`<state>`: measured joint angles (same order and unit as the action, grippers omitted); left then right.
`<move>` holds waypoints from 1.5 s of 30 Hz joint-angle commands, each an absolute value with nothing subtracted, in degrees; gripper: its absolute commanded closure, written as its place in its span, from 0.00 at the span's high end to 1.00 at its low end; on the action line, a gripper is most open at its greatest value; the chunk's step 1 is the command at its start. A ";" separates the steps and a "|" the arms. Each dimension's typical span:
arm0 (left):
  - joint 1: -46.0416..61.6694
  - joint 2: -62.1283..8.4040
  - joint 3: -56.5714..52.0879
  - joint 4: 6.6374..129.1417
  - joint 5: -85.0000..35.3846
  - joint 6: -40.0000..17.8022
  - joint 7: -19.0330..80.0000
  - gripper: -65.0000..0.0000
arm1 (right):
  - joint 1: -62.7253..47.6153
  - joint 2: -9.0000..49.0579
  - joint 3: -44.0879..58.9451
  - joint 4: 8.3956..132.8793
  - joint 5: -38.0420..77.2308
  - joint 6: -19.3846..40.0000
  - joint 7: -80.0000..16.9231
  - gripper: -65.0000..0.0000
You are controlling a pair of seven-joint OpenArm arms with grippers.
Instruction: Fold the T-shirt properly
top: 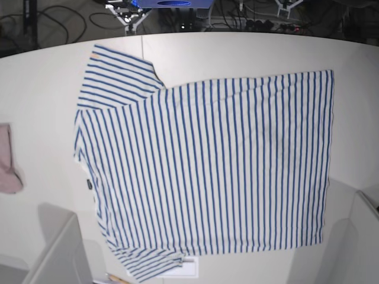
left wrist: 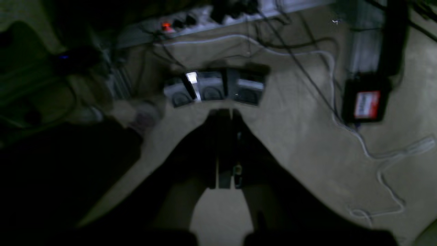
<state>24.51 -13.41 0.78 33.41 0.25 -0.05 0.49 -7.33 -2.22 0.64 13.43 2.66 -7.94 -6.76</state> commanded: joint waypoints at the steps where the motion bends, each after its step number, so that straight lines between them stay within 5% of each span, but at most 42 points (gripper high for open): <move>1: 24.13 -14.11 0.66 32.22 0.40 0.31 0.31 0.00 | -7.34 -2.33 0.66 10.07 2.77 -8.13 -7.16 0.00; 10: 18.33 -13.14 0.22 22.46 19.47 0.40 -0.31 0.00 | -11.47 -0.48 2.42 8.75 2.86 -5.67 -3.21 0.00; 17: 17.63 -12.35 0.48 22.73 18.07 0.40 -0.40 0.00 | -13.76 7.08 10.33 8.92 2.86 3.12 -3.21 0.00; 26: 20.26 -13.76 -0.04 25.45 17.98 0.40 -1.01 0.00 | -18.24 7.52 10.24 10.68 2.59 3.74 -2.86 0.00; 45: 54.11 -20.97 -7.34 70.90 -3.65 0.31 -5.93 0.00 | -51.91 -1.19 15.78 77.93 2.77 3.65 -18.59 0.00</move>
<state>52.84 -19.88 -6.90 70.37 -3.40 -0.21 -5.26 -50.68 -1.54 15.25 77.45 2.87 3.84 -18.59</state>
